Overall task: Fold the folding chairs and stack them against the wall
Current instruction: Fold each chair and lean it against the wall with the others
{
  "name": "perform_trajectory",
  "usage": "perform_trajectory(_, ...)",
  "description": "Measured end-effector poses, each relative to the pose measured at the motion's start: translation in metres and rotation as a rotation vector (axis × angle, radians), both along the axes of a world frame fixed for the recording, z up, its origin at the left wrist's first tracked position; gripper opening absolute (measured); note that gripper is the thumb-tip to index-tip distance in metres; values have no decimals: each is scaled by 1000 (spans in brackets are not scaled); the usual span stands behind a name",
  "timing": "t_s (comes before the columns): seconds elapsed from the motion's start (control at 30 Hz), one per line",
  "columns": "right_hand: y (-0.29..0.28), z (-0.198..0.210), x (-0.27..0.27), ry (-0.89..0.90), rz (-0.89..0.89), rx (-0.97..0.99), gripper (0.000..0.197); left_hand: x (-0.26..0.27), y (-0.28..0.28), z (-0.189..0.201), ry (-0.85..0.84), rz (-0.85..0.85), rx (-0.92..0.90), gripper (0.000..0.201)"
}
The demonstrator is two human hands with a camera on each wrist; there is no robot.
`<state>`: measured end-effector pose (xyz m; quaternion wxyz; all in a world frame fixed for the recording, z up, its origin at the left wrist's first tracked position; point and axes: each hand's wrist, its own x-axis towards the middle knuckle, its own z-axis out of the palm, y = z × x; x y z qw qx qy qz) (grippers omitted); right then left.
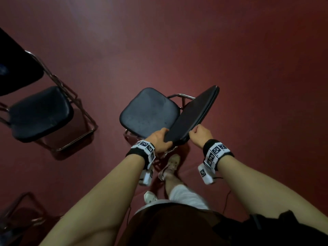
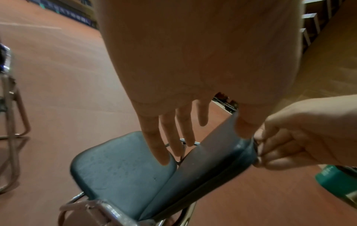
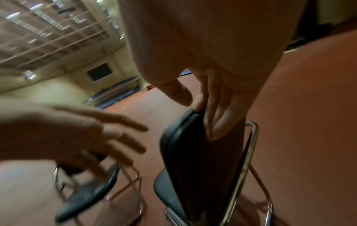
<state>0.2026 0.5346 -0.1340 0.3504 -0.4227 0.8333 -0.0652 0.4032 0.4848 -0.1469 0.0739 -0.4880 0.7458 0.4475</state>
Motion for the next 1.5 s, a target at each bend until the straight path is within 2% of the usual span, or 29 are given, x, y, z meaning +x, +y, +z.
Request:
perform_trajectory(0.13,-54,-4,9,-55,107,-50,9,-21,-46,7,23,-70,56,96)
perform_trajectory(0.2,-98,-3,24,-124,190,-75,10,-24,-80,8,-17,-9,34,106)
perform_trajectory(0.23,-114,-3,34,-178,238,-76,10,-21,-93,6,-45,39,15,104)
perform_trajectory(0.3,-133,-5,51,-291,325,-46,14,-10,-114,1,-119,106,-29,88)
perform_trajectory(0.4,-150,-12,48,-332,333,17,21,4,-153,-6,-299,137,-23,72)
perform_trajectory(0.53,-155,-41,14,-254,88,146,19,10,-220,-8,-380,94,26,66)
perform_trajectory(0.63,-127,-64,5,-255,-90,302,28,2,-249,-15,-373,-95,53,64)
perform_trajectory(0.73,-106,-71,-1,-262,-321,372,34,-31,-264,-18,-273,-223,40,69)
perform_trajectory(0.83,-103,-85,-4,-314,-524,320,34,-59,-281,-14,-165,-228,1,63)
perform_trajectory(0.97,-109,-113,8,-367,-688,272,31,-64,-312,-19,-169,-253,-35,64)
perform_trajectory(1.1,-97,-145,12,-285,-856,271,26,-64,-291,-37,-147,-165,-62,58)
perform_trajectory(1.2,-90,-173,24,-329,-985,249,13,-54,-292,-44,-143,-113,-106,52)
perform_trajectory(1.3,-89,-188,28,-300,-1084,226,47,-61,-313,-39,-135,-162,-61,51)
perform_trajectory(1.5,-62,-223,40,-388,-1104,351,70,-59,-299,-41,-88,-214,5,49)
